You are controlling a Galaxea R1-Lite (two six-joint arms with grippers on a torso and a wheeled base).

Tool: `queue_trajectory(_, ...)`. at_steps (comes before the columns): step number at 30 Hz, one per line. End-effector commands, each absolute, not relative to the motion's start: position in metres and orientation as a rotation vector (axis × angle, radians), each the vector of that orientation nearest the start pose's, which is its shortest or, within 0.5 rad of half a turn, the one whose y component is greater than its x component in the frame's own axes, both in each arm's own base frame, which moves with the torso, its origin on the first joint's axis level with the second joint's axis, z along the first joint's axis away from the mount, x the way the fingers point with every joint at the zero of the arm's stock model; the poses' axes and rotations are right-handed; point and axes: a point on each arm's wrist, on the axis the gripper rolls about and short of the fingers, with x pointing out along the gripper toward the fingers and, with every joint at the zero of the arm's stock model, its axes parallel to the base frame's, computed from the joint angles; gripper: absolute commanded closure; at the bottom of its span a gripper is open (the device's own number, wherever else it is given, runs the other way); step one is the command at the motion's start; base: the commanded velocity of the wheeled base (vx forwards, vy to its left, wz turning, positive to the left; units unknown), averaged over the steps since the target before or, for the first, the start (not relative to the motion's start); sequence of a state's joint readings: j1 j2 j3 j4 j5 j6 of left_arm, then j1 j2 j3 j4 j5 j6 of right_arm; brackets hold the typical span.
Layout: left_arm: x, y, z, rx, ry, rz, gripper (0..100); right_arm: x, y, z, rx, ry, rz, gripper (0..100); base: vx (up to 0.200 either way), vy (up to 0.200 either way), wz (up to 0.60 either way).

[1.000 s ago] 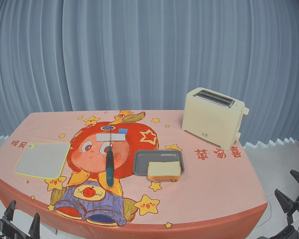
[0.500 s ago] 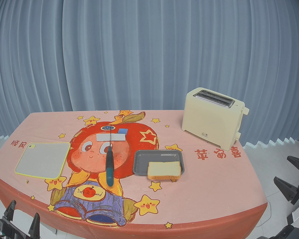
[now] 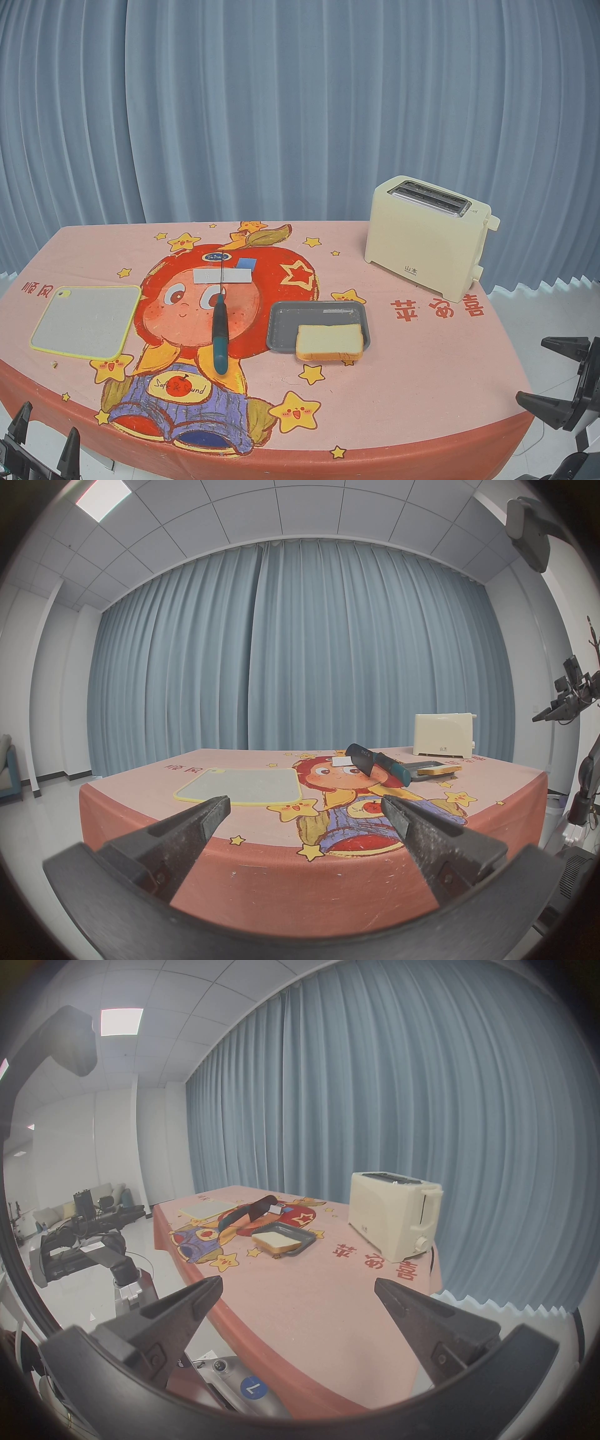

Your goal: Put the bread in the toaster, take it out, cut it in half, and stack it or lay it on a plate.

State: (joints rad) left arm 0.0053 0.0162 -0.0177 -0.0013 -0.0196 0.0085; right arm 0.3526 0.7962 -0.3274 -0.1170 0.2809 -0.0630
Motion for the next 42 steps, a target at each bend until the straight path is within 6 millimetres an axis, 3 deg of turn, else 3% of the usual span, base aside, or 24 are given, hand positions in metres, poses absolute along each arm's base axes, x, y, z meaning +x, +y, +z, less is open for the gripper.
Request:
queue_trajectory(1,-0.023,-0.001,0.076,0.009,0.000,-0.015,0,0.074,0.035,0.165,-0.078,0.371,0.656,0,0.000,0.000,0.00)
queue_trajectory(23,-0.023,-0.001,0.076,0.009,0.000,-0.015,0,0.067,0.036,0.160,-0.100,0.366,0.716,0,0.000,0.000,0.00)
queue_trajectory(35,-0.023,-0.001,0.076,0.009,0.000,-0.015,0,0.066,0.050,0.164,0.083,0.465,0.817,0,0.000,0.000,0.00)
queue_trajectory(42,-0.023,-0.001,0.076,0.009,0.000,-0.014,0,0.076,0.057,0.161,0.127,0.504,0.808,0,0.000,0.000,0.00)
